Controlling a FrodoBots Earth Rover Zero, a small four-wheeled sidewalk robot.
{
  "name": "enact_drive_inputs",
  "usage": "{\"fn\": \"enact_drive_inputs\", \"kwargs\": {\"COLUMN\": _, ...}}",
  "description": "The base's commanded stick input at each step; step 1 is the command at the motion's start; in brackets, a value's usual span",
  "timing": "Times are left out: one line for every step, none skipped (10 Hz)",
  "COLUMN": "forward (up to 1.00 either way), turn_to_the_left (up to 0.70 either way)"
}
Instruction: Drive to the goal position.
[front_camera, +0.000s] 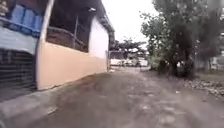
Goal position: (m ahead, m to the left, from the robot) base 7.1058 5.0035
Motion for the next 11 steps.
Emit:
{"fn": "enact_drive_inputs", "kwargs": {"forward": 0.7, "turn_to_the_left": 0.0}}
{"fn": "enact_drive_inputs", "kwargs": {"forward": 0.7, "turn_to_the_left": 0.0}}
{"fn": "enact_drive_inputs", "kwargs": {"forward": 0.7, "turn_to_the_left": 0.0}}
{"fn": "enact_drive_inputs", "kwargs": {"forward": 0.7, "turn_to_the_left": 0.0}}
{"fn": "enact_drive_inputs", "kwargs": {"forward": 0.7, "turn_to_the_left": 0.0}}
{"fn": "enact_drive_inputs", "kwargs": {"forward": 0.7, "turn_to_the_left": 0.0}}
{"fn": "enact_drive_inputs", "kwargs": {"forward": 0.7, "turn_to_the_left": 0.0}}
{"fn": "enact_drive_inputs", "kwargs": {"forward": 0.7, "turn_to_the_left": 0.0}}
{"fn": "enact_drive_inputs", "kwargs": {"forward": 0.7, "turn_to_the_left": 0.0}}
{"fn": "enact_drive_inputs", "kwargs": {"forward": 0.7, "turn_to_the_left": 0.0}}
{"fn": "enact_drive_inputs", "kwargs": {"forward": 0.7, "turn_to_the_left": 0.0}}
